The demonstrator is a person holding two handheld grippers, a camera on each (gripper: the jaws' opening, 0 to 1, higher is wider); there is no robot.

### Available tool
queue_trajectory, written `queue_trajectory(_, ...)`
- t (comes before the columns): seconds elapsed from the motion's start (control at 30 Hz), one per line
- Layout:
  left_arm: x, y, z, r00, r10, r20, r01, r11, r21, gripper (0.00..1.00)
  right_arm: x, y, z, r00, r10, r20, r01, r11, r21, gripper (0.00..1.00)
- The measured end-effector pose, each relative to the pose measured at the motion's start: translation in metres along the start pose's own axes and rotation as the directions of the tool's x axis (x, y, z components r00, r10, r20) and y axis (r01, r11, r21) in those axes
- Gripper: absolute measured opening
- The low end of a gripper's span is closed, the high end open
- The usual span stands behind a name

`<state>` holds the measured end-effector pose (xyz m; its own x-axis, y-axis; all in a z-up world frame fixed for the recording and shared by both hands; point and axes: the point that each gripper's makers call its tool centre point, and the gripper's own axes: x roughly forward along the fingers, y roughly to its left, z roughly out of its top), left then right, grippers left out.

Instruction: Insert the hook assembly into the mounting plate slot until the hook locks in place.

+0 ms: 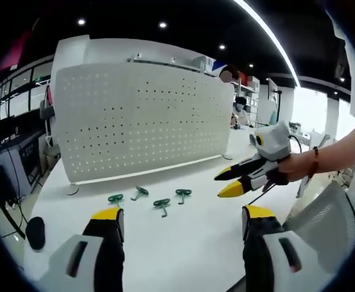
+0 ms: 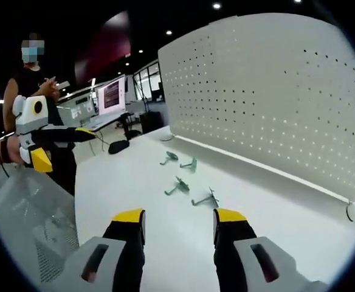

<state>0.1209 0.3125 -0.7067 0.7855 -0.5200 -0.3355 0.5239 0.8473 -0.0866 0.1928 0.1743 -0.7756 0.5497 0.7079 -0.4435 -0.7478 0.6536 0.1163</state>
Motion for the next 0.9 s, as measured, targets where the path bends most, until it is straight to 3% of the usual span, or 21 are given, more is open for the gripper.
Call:
queue_trajectory(0.3,0.004,-0.004,0.0,1.0,-0.005,0.008,0.005,1.0,-0.007,0.81,0.017,-0.006,-0.005,0.999,-0.005,-0.034,0.004,1.0,-0.012,0.32)
queue_trajectory(0.9,0.006,-0.002,-0.004,1.0,-0.004,0.0,0.004,1.0,-0.014,0.8,0.037,-0.018,-0.008,0.998,-0.018,-0.064,0.017,1.0,-0.023,0.22)
